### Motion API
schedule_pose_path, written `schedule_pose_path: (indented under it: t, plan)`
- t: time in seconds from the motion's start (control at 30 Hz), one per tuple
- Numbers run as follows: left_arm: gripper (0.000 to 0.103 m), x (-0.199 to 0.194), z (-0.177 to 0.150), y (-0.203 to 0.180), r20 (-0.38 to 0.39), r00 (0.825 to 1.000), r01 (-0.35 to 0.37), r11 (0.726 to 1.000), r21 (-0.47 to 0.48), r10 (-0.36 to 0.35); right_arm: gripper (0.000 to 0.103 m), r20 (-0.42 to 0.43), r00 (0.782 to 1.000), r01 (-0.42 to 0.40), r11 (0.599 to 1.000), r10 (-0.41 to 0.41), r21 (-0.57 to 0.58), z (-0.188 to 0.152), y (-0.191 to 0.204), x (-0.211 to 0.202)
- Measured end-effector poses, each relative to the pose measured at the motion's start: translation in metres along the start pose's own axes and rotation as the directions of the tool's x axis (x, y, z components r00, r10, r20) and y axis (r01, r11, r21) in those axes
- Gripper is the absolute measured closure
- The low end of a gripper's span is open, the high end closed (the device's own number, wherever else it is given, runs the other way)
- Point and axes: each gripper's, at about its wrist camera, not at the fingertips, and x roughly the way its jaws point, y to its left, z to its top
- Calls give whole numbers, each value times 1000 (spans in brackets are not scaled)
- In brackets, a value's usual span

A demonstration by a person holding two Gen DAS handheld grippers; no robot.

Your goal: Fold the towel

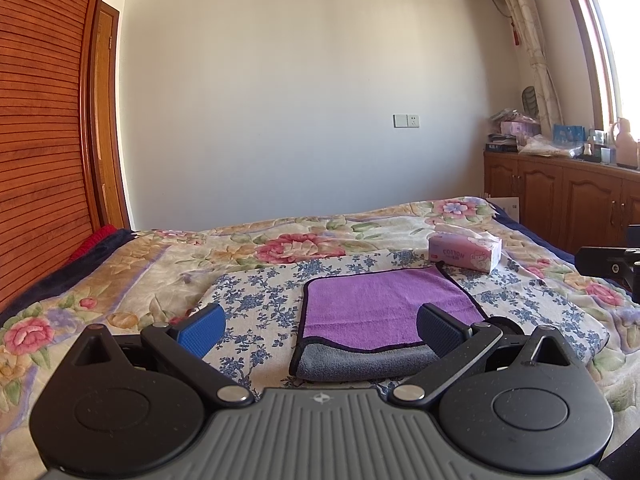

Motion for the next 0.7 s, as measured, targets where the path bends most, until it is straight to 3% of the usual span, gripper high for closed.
schedule_pose_path:
  t: [0.7]
  plan:
    - [0,39,2,-2,-91,996,28,999,25,-25,0,-52,998,-23,1000,22,-16,1,-4,35]
